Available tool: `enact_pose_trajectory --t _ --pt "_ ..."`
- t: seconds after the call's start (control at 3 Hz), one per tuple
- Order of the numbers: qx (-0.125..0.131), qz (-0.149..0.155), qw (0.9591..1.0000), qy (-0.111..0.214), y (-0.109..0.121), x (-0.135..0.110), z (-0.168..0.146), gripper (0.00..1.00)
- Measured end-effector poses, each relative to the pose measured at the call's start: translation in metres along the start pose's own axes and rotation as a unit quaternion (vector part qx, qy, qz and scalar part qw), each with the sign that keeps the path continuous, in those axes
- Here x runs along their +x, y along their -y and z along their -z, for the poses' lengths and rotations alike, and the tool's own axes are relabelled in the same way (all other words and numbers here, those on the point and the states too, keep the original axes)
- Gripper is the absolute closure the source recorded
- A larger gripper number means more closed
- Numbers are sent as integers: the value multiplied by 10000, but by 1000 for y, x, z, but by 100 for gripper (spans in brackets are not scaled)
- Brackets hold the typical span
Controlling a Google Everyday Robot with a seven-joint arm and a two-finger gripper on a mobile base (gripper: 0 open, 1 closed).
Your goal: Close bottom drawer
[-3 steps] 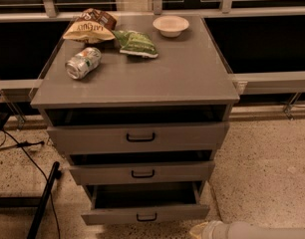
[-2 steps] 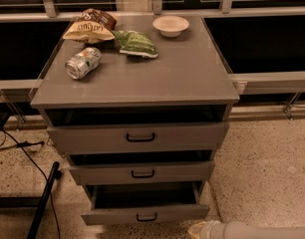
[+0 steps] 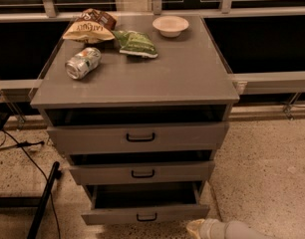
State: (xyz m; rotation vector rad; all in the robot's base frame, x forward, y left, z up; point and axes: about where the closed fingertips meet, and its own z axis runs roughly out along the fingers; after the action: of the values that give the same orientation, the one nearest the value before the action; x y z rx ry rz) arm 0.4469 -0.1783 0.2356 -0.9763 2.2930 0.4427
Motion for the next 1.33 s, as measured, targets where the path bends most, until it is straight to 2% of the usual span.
enact_pose_trajectory --t 0.33,0.67,1.33 --pt "-254 111 9985 469 19 1 -37 100" --pt "-211 187 9984 482 21 3 -38 100" --pt "-48 558 9969 547 27 12 -52 100"
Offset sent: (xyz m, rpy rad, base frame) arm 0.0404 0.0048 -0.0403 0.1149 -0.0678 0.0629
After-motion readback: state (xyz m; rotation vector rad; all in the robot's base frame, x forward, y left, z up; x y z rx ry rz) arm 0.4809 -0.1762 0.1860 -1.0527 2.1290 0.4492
